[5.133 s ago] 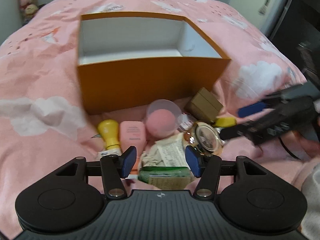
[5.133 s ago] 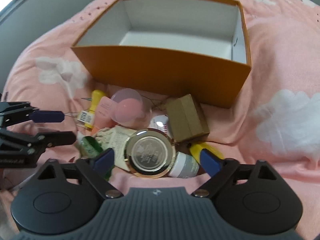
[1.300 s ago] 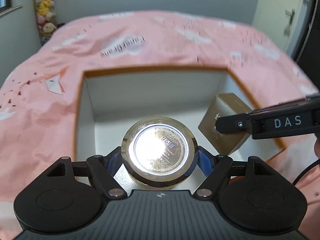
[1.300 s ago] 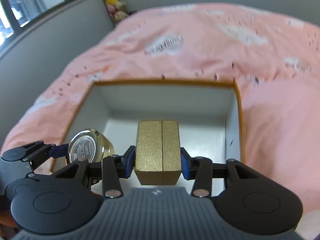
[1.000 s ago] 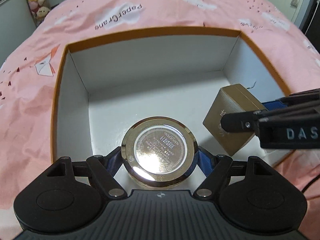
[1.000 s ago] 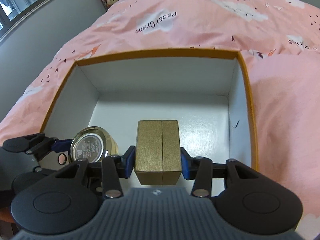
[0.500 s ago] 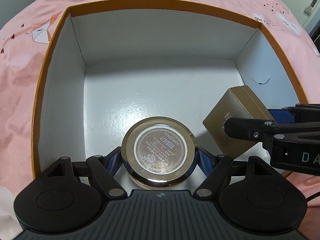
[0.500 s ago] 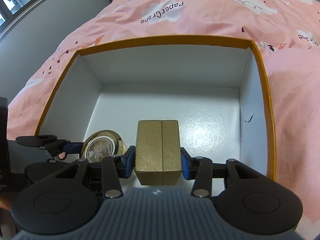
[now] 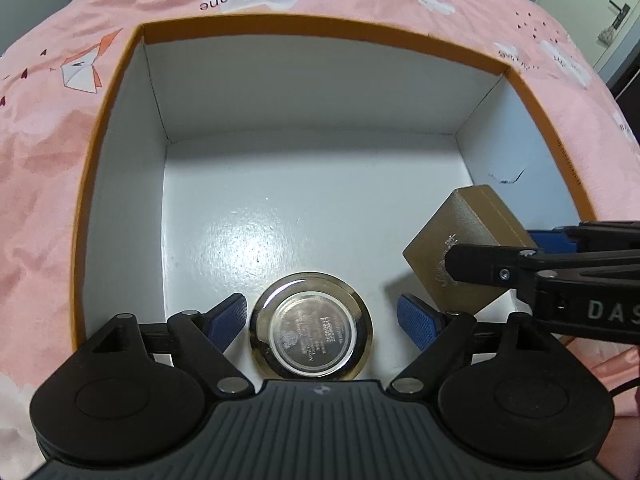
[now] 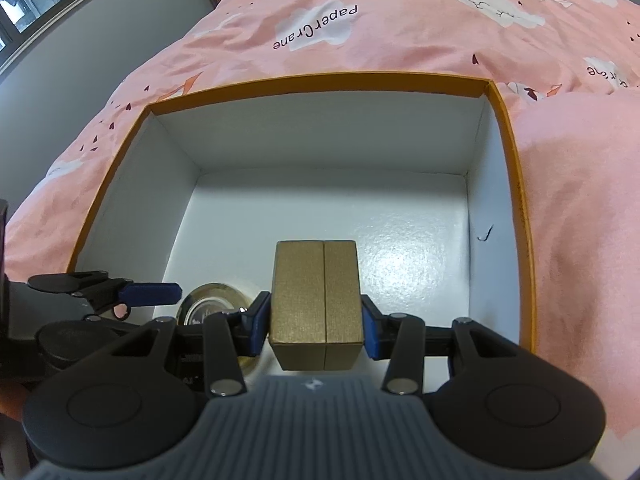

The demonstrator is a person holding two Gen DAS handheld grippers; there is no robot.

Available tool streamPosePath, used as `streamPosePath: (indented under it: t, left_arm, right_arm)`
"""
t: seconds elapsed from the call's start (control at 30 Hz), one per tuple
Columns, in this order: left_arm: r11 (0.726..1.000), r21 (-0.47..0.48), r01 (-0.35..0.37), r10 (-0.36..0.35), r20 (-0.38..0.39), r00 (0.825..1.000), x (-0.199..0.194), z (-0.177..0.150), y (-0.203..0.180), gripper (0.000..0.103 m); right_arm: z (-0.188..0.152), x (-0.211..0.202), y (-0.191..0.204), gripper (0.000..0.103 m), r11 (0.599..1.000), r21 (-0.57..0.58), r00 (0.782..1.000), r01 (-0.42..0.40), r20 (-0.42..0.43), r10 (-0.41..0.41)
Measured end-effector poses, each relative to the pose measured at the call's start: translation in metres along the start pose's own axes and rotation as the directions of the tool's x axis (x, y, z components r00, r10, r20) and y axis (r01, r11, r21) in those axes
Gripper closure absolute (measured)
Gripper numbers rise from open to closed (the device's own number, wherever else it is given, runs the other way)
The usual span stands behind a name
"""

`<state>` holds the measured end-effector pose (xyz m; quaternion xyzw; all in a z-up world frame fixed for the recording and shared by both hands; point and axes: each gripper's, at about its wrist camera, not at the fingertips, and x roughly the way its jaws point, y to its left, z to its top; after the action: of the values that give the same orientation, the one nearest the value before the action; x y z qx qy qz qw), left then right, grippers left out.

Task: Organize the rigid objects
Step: 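Open the left tool to release the watch while the right tool releases the gold box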

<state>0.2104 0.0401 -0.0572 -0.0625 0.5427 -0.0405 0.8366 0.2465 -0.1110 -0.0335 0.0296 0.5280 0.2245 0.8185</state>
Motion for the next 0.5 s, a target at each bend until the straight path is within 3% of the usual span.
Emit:
streamPosePath:
  t: [0.17,0.27,0.33,0.47,0.5]
  left_arm:
    - [1.0,0.005,0.011,-0.012,0.101,0.995,-0.028,-0.004,-0.002,0.018]
    - [1.0,-0.014,0.013,-0.01,0.202,0.979,-0.048,-0.008,-0.001,0.021]
    - [0.999,-0.038,-0.014,0.024,0.283,0.959,-0.064,-0.012,0.002,0.021]
    - [0.985,-0.171,-0.02,0.094,0.436,0.895,-0.091,-0.025,0.02,0.021]
    - [0.98,-0.196,-0.022,0.108,0.439,0.892,-0.093,-0.024,0.024,0.021]
  right_arm:
    - [0.002,-0.002,-0.005,0.058,1.0,0.028,1.0,0.008,0.013,-0.008]
    - [0.004,-0.004,-0.006,0.058,0.999,0.034,1.0,0.011,0.017,-0.011]
    - [0.003,-0.004,-0.004,0.058,1.0,0.029,1.0,0.01,0.014,-0.01]
    - [0.001,-0.001,0.001,0.058,1.0,0.025,1.0,-0.001,0.004,0.001]
    - [0.0,0.001,0.003,0.058,1.0,0.024,1.0,-0.001,0.003,0.0]
